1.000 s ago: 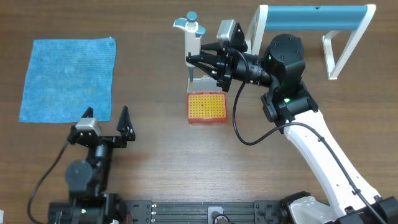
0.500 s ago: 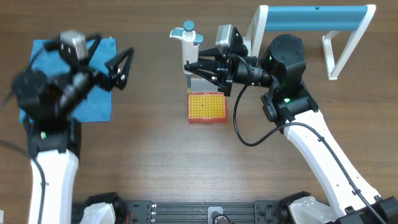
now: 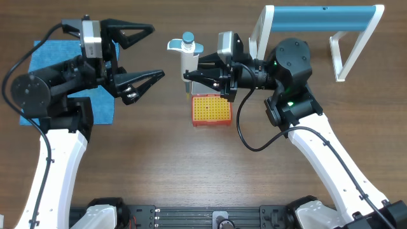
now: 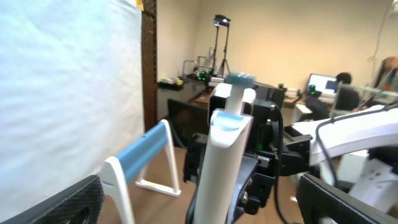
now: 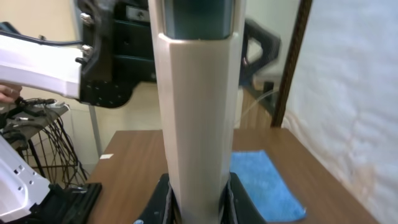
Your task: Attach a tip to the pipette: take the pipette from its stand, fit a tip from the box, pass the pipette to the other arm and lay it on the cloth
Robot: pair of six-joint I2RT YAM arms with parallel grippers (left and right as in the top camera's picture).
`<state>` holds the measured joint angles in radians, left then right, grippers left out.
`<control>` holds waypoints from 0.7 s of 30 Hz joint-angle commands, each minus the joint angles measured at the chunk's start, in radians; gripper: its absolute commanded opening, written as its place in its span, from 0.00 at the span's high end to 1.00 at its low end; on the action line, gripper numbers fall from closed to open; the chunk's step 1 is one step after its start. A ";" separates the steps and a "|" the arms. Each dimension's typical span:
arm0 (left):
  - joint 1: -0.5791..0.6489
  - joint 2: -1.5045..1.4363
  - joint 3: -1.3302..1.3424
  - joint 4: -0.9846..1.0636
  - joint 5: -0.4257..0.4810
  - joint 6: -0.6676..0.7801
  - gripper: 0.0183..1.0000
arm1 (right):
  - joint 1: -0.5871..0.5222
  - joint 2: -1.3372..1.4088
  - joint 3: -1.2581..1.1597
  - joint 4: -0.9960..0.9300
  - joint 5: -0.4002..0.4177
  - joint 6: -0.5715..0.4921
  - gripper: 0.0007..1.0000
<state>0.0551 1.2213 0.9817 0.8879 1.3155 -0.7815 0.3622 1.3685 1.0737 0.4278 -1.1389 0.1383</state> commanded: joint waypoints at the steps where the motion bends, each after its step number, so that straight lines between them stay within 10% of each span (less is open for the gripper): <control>1: -0.004 0.005 0.014 0.003 0.032 -0.217 0.00 | 0.027 -0.010 0.017 0.070 -0.033 0.007 0.92; 21: -0.117 0.005 0.014 0.037 0.137 -0.205 0.09 | 0.076 0.057 0.017 0.091 0.033 0.165 0.92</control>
<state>-0.0589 1.2213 0.9821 0.9203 1.4380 -1.0039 0.4343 1.4216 1.0737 0.5098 -1.1362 0.2432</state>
